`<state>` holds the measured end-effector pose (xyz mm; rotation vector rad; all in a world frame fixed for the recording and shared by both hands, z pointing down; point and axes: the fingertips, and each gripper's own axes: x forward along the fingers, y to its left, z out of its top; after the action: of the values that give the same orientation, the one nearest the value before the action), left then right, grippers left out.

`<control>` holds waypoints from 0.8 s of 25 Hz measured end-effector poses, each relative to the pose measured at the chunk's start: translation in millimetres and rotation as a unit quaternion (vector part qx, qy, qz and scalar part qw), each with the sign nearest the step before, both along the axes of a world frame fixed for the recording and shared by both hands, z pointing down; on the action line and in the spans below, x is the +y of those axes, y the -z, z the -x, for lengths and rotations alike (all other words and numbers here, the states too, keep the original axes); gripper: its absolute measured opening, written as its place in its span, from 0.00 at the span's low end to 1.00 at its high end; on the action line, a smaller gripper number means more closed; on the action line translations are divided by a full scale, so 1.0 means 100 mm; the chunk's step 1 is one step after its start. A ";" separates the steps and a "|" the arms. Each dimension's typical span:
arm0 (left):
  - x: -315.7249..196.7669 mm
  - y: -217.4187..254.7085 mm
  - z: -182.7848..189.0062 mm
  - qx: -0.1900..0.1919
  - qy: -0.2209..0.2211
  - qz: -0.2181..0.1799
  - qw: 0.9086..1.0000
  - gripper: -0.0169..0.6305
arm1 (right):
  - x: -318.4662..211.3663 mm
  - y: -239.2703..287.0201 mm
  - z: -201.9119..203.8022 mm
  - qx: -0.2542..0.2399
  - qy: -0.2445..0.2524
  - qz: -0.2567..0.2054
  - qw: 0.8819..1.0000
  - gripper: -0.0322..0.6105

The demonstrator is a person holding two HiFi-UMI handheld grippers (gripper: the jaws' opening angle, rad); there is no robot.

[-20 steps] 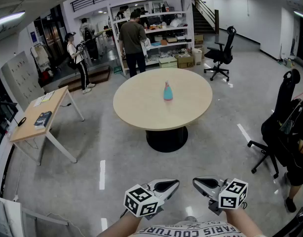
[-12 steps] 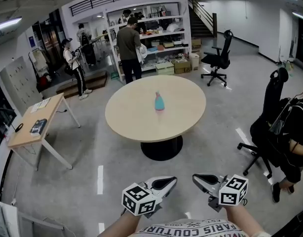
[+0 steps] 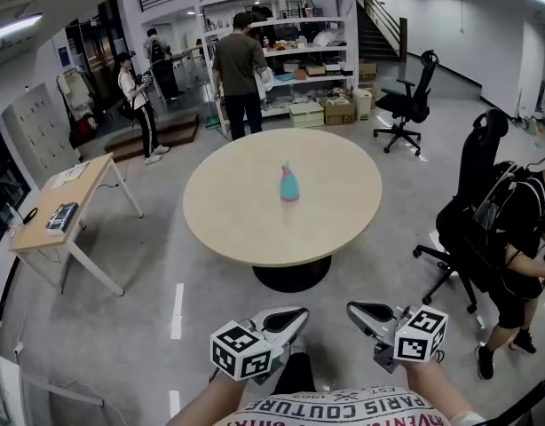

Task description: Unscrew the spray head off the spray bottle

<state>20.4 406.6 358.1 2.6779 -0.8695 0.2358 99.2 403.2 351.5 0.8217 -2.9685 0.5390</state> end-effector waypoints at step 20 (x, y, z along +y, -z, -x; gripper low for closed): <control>-4.27 0.05 0.71 -0.004 0.011 -0.007 1.000 0.03 | -4.36 0.14 0.55 -0.003 -0.014 0.002 1.000 0.05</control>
<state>-51.0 -20.2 353.1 2.6798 -0.9052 0.2368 43.9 -32.5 337.6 0.8641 -2.9647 0.5504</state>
